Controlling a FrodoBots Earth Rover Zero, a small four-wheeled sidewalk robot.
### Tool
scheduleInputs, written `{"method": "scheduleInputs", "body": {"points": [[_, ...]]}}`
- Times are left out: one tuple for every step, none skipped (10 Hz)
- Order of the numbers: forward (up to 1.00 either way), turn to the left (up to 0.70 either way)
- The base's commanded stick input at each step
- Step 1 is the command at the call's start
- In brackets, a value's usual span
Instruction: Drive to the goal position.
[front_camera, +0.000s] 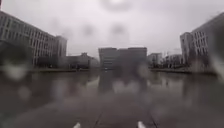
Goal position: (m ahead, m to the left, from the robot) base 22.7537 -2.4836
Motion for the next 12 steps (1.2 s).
{"method": "scheduleInputs", "body": {"points": [[0.7,0.0],[0.7,0.0],[0.7,0.0],[0.7,0.0],[0.7,0.0],[0.7,0.0],[0.7,0.0],[0.7,0.0],[0.7,0.0],[0.7,0.0],[0.7,0.0],[0.7,0.0]]}}
